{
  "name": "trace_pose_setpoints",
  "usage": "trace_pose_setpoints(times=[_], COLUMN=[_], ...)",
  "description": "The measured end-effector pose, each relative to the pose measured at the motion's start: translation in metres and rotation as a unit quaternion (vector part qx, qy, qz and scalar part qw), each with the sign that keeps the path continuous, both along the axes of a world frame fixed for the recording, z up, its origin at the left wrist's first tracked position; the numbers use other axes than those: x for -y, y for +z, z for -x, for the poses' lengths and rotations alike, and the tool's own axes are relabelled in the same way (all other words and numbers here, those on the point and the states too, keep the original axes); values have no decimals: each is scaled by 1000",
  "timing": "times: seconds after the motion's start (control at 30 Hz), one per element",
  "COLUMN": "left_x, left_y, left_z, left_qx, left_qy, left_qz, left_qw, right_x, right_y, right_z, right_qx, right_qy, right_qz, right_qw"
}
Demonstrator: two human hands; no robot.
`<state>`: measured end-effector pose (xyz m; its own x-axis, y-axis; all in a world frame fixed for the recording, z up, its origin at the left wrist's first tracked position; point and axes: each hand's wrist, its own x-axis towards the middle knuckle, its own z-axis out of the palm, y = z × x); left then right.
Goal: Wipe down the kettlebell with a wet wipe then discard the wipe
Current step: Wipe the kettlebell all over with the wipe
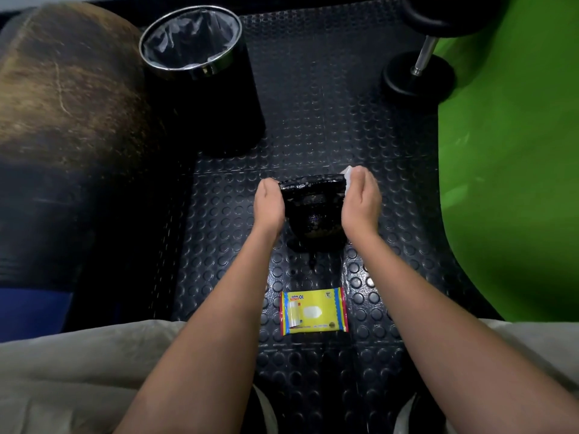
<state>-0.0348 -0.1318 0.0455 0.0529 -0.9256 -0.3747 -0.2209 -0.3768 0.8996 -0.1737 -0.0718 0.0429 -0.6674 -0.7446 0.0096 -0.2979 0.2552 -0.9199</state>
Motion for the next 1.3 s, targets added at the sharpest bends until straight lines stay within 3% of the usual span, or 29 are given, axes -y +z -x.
trace_pose_setpoints(times=[0.1,0.23,0.4,0.5,0.67,0.77,0.87,0.97,1.1,1.2,1.3], left_x=[1,4,4,4,4,4,3,4,4,5,5], left_y=[0,0,0,1,-1,-1,-1,-2,-5,-6,-7], left_z=[0,-2,-1,-1,-2,-2,-2,-2,-3,-3,-3], left_qx=[-2,9,10,9,11,0,-2,0,-1,7,10], left_qy=[2,9,12,12,14,15,15,14,14,16,20], left_qz=[-3,-6,-9,-13,-15,-13,-11,-4,11,14,6], left_qw=[1000,1000,1000,1000,1000,1000,1000,1000,1000,1000,1000], right_x=[0,5,6,8,13,15,19,26,35,39,43], right_y=[8,6,-6,-1,10,21,29,32,46,55,63], right_z=[-1,11,17,17,12,8,4,0,-18,-32,-40], right_qx=[180,361,474,492,370,189,-32,-251,-432,-489,-491], right_qy=[-47,-60,-51,-64,-61,-18,45,118,202,273,324], right_qz=[-20,-76,-89,-75,-94,-93,-106,-127,-165,-172,-172], right_qw=[982,927,874,865,922,977,993,952,863,810,790])
